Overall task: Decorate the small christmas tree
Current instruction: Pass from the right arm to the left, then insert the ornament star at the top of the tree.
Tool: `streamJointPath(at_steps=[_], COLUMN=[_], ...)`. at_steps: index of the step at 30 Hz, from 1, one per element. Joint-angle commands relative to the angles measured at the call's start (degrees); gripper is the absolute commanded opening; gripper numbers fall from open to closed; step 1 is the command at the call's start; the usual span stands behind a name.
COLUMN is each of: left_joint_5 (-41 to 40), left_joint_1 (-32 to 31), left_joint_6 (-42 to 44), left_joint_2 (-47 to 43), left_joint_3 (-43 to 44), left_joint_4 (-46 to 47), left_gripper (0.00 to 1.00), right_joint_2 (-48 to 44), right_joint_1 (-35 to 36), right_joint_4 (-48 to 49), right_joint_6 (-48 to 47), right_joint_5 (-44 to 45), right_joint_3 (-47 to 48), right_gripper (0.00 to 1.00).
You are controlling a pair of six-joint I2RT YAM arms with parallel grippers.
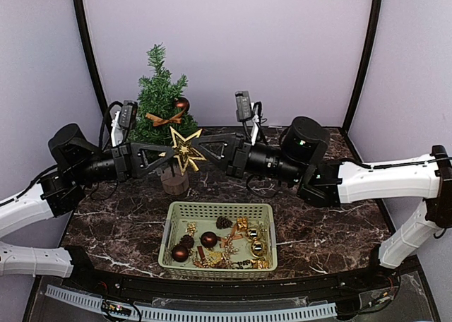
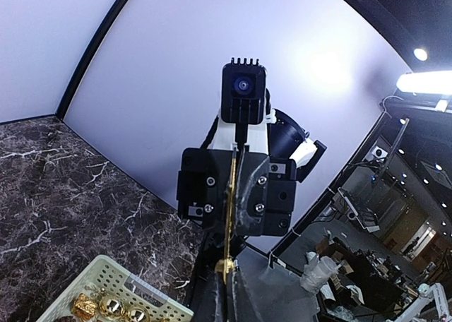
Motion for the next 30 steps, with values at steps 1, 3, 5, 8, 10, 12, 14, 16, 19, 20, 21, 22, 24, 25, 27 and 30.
streamJointPath(at_steps=[1,3,5,8,10,12,14,16,19,20,21,22,24,25,27,30], left_joint_5=[-1.02,-2.92,-5.91,-10.91,-14.06,-15.01,-12.62,-8.89,-4.59,-3.42,-3.17,-2.89,-2.17,-1.49,0.35,2.76], left_joint_1=[-0.29,-0.26,-0.28,-0.19,0.17,1.52,4.46,10.54,15.26,16.66,17.19,18.18,19.98,20.74,22.73,25.93], left_joint_6=[-0.13,0.68,2.59,8.56,12.52,15.67,18.37,20.21,22.86,24.83,26.92,27.96,30.08,30.81,31.98,33.09], left_joint_2=[-0.81,-2.13,-3.02,-2.74,-1.71,-0.17,1.91,4.19,8.66,9.81,12.29,13.51,18.08,19.13,22.37,27.6], left_joint_3=[-1.17,-0.96,0.93,6.48,11.26,16.06,22.33,26.44,32.97,37.6,40.17,44.74,51.51,53.54,59.72,68.89], left_joint_4=[1.29,-0.72,-6.24,-18.59,-26.98,-32.74,-36.72,-39.09,-41.64,-44.02,-45.27,-47.72,-50.24,-50.79,-52.7,-55.65], left_gripper=[0.0,0.0,0.0,0.0,0.0,0.0,0.0,0.0,0.0,0.0,0.0,0.0,0.0,0.0,0.0,0.0], right_joint_2=[0.17,-0.46,-1.75,-4.9,-7.06,-8.81,-10.22,-11.26,-12.79,-13.22,-13.6,-13.95,-14.37,-14.46,-14.42,-14.11], right_joint_1=[0.41,0.44,0.42,0.4,0.36,0.07,-0.19,-0.49,-0.79,-0.8,-0.84,-0.83,-0.86,-0.9,-0.92,-0.96], right_joint_4=[1.06,0.22,-1.02,-4.09,-6.87,-10.65,-13.79,-16.34,-18.06,-18.19,-18.21,-18.19,-18.05,-18.04,-18.04,-17.95], right_joint_6=[-0.41,-1.08,-2.0,-4.13,-6.1,-7.5,-8.96,-10.0,-11.0,-11.12,-11.13,-11.09,-10.97,-10.88,-10.74,-10.54], right_joint_5=[1.12,2.29,4.88,10.21,14.27,18.52,21.25,23.59,25.13,25.45,25.73,25.85,26.03,26.01,25.86,25.07], right_joint_3=[1.5,1.12,0.37,-1.26,-2.24,-2.5,-2.65,-2.8,-3.51,-3.86,-4.27,-4.65,-5.37,-5.74,-6.12,-6.4], right_gripper=[0.02,0.22,0.56,0.77,0.83,0.86,0.87,0.88,0.88,0.88,0.88,0.89,0.89,0.89,0.89,0.89])
